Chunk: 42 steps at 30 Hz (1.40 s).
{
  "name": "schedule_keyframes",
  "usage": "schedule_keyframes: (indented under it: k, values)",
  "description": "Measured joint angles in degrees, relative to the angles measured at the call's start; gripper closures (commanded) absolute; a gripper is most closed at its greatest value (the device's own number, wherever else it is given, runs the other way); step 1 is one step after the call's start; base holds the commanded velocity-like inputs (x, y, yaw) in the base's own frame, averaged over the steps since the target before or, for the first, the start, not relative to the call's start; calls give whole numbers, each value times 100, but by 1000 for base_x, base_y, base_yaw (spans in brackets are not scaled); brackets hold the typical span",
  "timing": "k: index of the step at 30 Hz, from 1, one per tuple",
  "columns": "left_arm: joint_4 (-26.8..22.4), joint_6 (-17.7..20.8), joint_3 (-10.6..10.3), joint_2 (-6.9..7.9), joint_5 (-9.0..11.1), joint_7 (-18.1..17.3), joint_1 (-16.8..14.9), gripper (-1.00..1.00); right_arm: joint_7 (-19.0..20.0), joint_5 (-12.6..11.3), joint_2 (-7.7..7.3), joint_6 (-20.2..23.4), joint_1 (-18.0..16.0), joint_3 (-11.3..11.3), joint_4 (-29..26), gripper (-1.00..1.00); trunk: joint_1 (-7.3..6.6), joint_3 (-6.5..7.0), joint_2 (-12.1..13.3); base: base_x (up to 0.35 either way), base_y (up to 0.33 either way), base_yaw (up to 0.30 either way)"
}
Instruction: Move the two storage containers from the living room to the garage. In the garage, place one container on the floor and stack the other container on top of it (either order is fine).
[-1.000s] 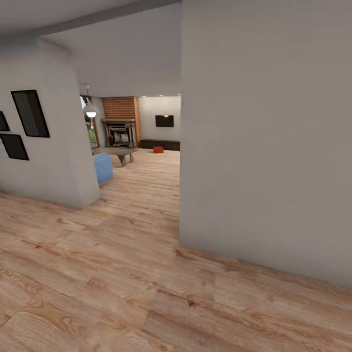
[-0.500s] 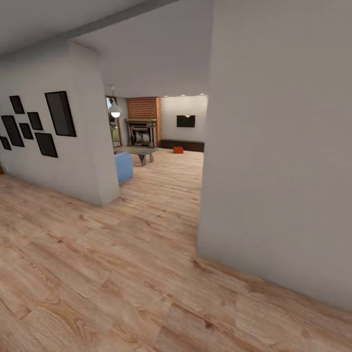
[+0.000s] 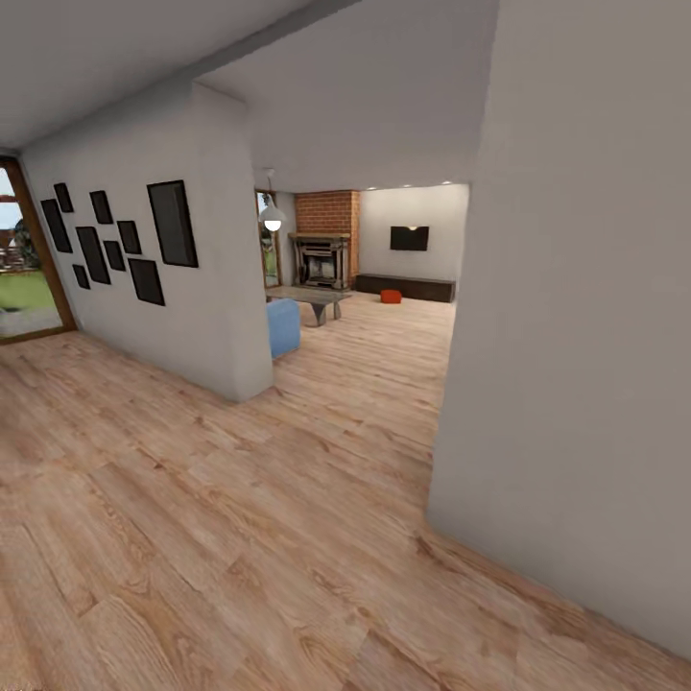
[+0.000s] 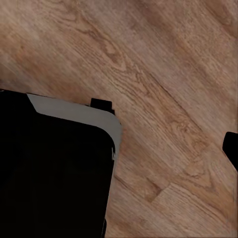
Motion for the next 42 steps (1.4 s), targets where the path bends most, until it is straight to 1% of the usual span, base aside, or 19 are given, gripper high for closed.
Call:
schedule_keyframes:
  k: [14, 17, 25, 29, 35, 42]
  values:
    - [0, 6, 0, 0, 0, 0, 0, -100, -1, 1, 9, 0, 1, 0, 0, -100, 0, 0, 0, 325, 0, 271]
    - [0, 2, 0, 1, 0, 0, 0, -100, 1, 4, 0, 0, 2, 2, 0, -100, 0, 0, 0, 325, 0, 144]
    - [1, 0, 0, 0, 0, 0, -1, -100, 1, 19, -3, -8, 2, 13, 0, -100, 0, 0, 0, 325, 0, 33]
    - [1, 2, 0, 4, 0, 0, -1, -100, 4, 60, -5, -9, 3, 92, 0, -100, 0, 0, 0, 325, 0, 1]
    - [1, 10, 0, 4, 0, 0, -1, -100, 8, 77, -2, -12, 4, 106, 0, -100, 0, 0, 0, 325, 0, 0]
    - [1, 17, 0, 7, 0, 0, -1, -100, 32, 11, 18, -9, 0, 17, 0, -100, 0, 0, 0, 325, 0, 0]
